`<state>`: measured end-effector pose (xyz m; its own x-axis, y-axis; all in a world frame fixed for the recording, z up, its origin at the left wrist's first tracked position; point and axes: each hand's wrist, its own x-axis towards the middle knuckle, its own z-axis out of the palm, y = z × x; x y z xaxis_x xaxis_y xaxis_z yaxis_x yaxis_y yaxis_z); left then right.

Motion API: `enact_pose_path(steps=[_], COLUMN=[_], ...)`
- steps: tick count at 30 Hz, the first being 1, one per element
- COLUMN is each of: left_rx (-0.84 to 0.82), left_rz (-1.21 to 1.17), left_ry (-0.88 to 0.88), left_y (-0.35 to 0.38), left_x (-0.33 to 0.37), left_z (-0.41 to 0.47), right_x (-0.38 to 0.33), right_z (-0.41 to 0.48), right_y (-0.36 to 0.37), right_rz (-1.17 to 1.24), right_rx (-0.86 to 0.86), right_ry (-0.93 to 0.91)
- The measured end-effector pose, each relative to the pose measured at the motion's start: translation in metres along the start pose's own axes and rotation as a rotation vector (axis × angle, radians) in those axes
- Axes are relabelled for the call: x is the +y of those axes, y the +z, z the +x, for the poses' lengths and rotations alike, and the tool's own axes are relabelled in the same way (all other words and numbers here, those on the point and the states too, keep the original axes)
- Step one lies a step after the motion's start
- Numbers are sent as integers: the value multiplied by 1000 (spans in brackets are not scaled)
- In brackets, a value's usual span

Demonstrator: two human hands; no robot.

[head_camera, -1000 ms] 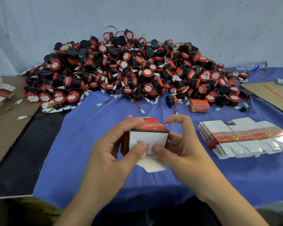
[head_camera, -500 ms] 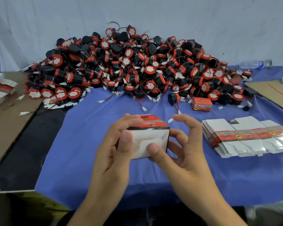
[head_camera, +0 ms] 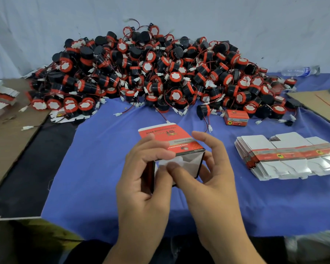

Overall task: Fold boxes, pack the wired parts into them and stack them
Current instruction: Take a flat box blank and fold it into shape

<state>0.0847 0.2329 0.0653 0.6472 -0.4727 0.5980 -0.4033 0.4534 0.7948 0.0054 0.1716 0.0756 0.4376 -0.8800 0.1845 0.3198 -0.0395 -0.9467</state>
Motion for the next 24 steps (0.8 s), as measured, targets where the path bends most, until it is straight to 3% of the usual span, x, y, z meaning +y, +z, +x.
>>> enact_pose_path(steps=[5, 8, 11, 17, 20, 24], left_rx=[59, 93, 83, -11, 27, 87], left_rz=[-13, -134, -202, 29, 173, 236], left_ry=[12, -136, -256, -131, -85, -91], left_y=[2, 1, 1, 0, 1, 3], left_x=[2, 3, 3, 7, 4, 0], left_z=[-2, -4, -5, -8, -16, -22], right_x=[5, 9, 12, 18, 21, 23], right_z=[-1, -1, -2, 0, -1, -1], right_y=[0, -2, -2, -1, 1, 0], right_rz=[133, 341, 409, 468, 385, 336], right_rx=[16, -54, -118, -46, 60, 68], right_ry=[132, 252, 247, 177, 152, 159])
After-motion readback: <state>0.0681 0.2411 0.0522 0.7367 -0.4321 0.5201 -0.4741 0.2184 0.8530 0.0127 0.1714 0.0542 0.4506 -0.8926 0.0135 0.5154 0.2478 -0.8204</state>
